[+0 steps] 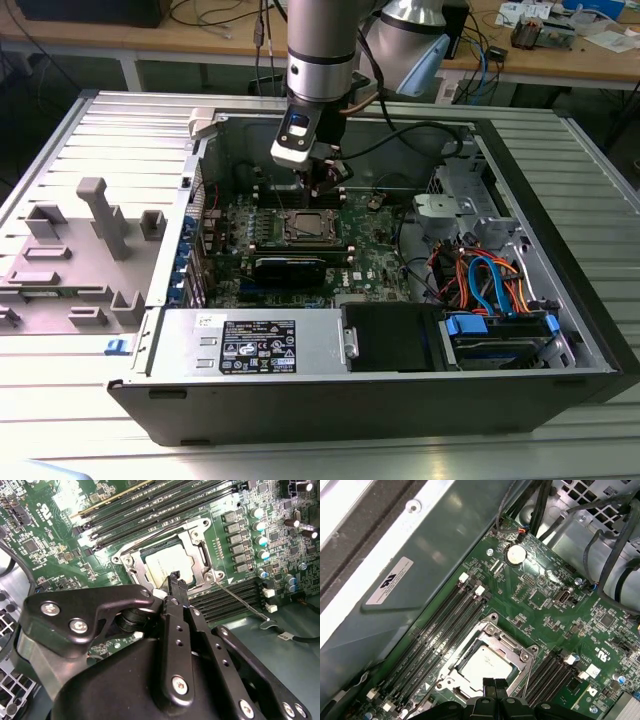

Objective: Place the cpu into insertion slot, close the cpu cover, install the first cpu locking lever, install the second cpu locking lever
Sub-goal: 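Install the first cpu locking lever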

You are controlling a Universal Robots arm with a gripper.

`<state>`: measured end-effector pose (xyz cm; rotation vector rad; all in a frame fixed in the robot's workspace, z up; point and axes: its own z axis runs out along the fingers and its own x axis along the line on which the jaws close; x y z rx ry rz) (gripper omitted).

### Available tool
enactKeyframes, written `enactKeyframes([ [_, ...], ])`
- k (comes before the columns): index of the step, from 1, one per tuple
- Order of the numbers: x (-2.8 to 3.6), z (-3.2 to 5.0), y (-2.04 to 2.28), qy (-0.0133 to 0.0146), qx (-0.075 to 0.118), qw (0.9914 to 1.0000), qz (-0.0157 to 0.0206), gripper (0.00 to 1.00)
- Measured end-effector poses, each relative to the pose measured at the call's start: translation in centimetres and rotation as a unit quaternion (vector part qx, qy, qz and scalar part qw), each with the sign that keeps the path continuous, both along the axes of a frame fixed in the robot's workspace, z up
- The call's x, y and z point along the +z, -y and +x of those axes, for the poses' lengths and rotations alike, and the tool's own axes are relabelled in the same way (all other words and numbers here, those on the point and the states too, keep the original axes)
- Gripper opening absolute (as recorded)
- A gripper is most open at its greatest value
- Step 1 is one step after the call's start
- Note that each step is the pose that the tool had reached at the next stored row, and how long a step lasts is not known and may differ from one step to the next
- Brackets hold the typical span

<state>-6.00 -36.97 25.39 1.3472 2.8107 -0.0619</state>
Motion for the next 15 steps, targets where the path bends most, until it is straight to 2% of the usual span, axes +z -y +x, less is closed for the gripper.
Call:
enactKeyframes([
  [15, 0.00, 0.00, 0.00, 0.0000, 0.017, 0.99986, 0.0005, 0.11],
])
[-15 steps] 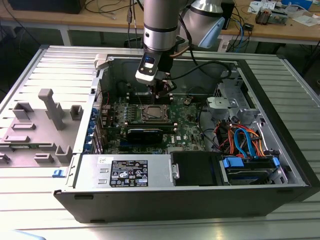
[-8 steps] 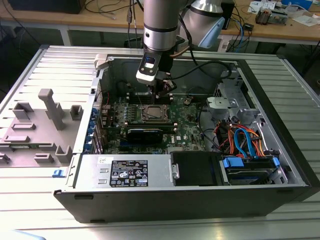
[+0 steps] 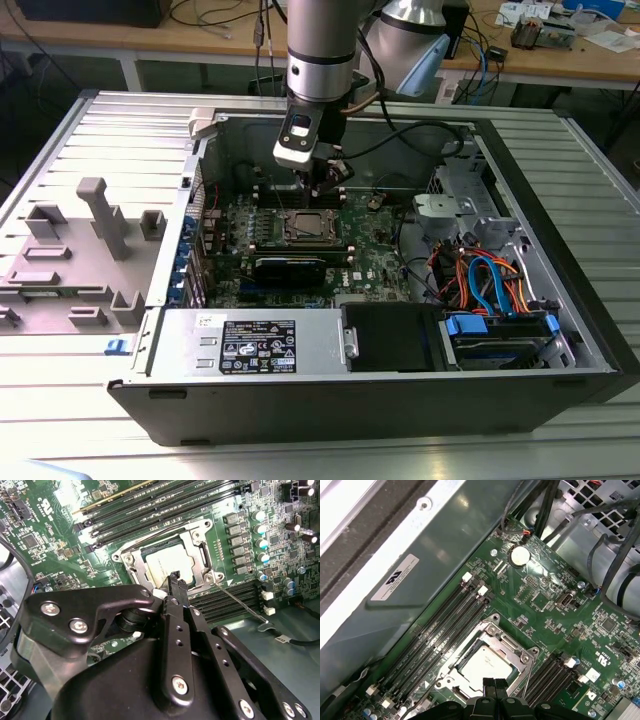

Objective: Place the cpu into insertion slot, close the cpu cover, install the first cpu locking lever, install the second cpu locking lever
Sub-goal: 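Install the first cpu locking lever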

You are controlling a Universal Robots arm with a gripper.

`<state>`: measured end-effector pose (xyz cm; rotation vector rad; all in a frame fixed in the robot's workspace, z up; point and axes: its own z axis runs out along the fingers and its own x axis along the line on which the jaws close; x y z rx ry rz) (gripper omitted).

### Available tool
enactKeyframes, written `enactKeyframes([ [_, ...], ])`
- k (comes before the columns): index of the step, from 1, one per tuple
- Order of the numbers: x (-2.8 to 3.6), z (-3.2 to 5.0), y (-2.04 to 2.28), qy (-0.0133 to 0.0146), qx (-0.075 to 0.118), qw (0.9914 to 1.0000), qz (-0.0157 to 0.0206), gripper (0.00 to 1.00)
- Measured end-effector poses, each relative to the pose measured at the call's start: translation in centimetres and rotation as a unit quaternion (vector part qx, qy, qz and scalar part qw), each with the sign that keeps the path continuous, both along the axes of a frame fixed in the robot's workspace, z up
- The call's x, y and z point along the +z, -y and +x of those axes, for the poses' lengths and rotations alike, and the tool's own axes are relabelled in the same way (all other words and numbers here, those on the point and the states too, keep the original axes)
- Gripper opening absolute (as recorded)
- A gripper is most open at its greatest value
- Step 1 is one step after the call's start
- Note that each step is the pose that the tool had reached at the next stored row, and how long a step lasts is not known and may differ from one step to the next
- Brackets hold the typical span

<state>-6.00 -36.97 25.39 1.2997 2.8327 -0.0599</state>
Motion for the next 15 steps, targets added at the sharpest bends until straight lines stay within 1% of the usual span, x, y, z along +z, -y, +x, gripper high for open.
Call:
enactKeyframes([
  [9, 0.00, 0.00, 0.00, 0.0000, 0.009, 0.99996, 0.0004, 0.11],
  [15, 0.00, 0.00, 0.00, 0.0000, 0.018, 0.99984, 0.0010, 0.11],
])
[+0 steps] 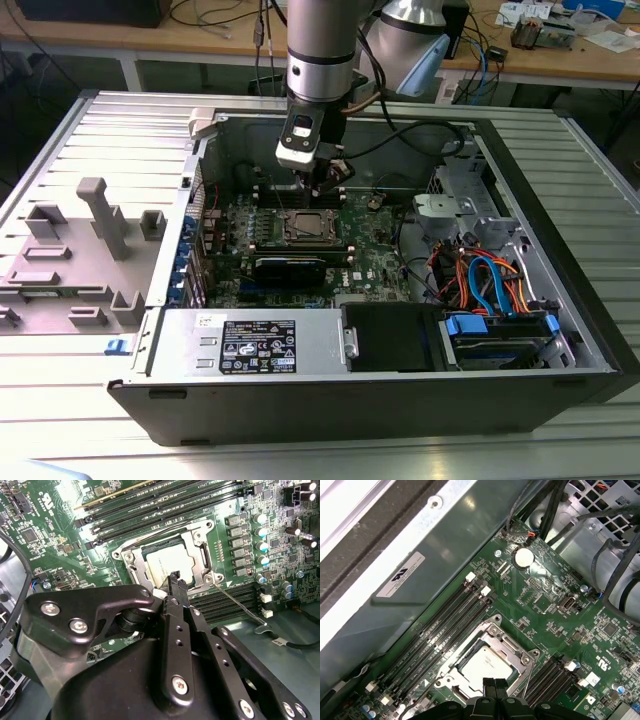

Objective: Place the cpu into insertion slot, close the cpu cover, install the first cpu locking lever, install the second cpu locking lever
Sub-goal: 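Install the first cpu locking lever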

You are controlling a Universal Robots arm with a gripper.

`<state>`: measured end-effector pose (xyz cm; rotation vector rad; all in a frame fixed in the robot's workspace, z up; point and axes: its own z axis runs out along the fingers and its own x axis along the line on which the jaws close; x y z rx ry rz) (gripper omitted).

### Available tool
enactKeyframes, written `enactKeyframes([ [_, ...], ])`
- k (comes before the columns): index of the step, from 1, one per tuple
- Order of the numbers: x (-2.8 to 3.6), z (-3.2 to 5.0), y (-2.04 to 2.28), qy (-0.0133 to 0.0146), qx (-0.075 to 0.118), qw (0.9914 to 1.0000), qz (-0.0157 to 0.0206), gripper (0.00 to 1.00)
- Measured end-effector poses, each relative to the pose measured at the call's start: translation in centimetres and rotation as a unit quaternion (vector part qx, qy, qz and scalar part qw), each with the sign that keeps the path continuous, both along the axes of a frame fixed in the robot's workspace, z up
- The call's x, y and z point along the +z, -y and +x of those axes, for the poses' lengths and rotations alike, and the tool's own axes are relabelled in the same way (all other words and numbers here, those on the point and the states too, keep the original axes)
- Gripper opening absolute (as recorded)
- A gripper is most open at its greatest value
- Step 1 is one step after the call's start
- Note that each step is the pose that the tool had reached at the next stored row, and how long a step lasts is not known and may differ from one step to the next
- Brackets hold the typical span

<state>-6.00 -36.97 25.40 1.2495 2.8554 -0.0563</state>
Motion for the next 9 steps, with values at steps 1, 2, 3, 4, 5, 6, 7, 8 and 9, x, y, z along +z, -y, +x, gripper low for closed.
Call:
enactKeyframes([
  [1, 0.00, 0.00, 0.00, 0.0000, 0.002, 1.00000, 0.0002, 0.11],
  [2, 0.00, 0.00, 0.00, 0.0000, 0.003, 0.99999, 0.0003, 0.11],
  [3, 0.00, 0.00, 0.00, 0.0000, 0.005, 0.99999, 0.0005, 0.11],
  [4, 0.00, 0.00, 0.00, 0.0000, 0.006, 0.99998, 0.0007, 0.11],
  [5, 0.00, 0.00, 0.00, 0.0000, 0.008, 0.99997, 0.0008, 0.11],
  [6, 0.00, 0.00, 0.00, 0.0000, 0.009, 0.99996, 0.0010, 0.11],
  [7, 0.00, 0.00, 0.00, 0.0000, 0.010, 0.99995, 0.0011, 0.11],
  [8, 0.00, 0.00, 0.00, 0.0000, 0.012, 0.99993, 0.0012, 0.11],
  [9, 0.00, 0.00, 0.00, 0.0000, 0.014, 0.99990, 0.0015, 0.11],
])
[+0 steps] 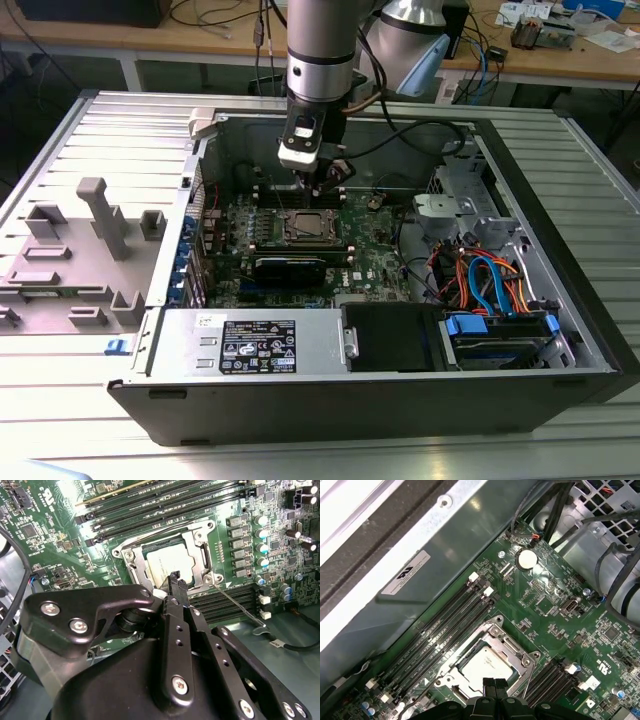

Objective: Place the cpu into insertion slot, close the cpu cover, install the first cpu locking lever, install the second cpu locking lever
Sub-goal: 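Install the first cpu locking lever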

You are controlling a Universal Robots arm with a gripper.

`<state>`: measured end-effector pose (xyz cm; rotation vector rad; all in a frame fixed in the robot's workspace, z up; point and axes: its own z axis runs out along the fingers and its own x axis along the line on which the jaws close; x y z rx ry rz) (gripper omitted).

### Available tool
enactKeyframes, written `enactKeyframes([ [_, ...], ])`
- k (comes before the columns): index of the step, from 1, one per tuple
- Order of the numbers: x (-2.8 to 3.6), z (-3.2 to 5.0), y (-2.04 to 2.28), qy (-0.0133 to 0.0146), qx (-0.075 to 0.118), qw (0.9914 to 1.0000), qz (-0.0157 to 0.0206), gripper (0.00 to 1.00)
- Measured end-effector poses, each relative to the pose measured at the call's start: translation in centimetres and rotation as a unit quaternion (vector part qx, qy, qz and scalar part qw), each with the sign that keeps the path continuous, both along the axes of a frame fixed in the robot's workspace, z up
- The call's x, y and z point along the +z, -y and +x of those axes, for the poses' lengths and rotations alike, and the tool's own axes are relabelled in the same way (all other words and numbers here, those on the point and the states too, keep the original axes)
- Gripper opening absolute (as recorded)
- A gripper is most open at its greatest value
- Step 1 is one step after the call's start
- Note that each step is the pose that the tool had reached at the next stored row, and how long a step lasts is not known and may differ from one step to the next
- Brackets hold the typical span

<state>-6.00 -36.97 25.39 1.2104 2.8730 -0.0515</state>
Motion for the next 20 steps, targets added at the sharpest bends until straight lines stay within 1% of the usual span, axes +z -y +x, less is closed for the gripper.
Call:
enactKeyframes([
  [12, 0.00, 0.00, 0.00, 0.0000, 0.013, 0.99991, 0.0014, 0.11],
  [20, 0.00, 0.00, 0.00, 0.0000, 0.025, 0.99970, 0.0023, 0.11],
])
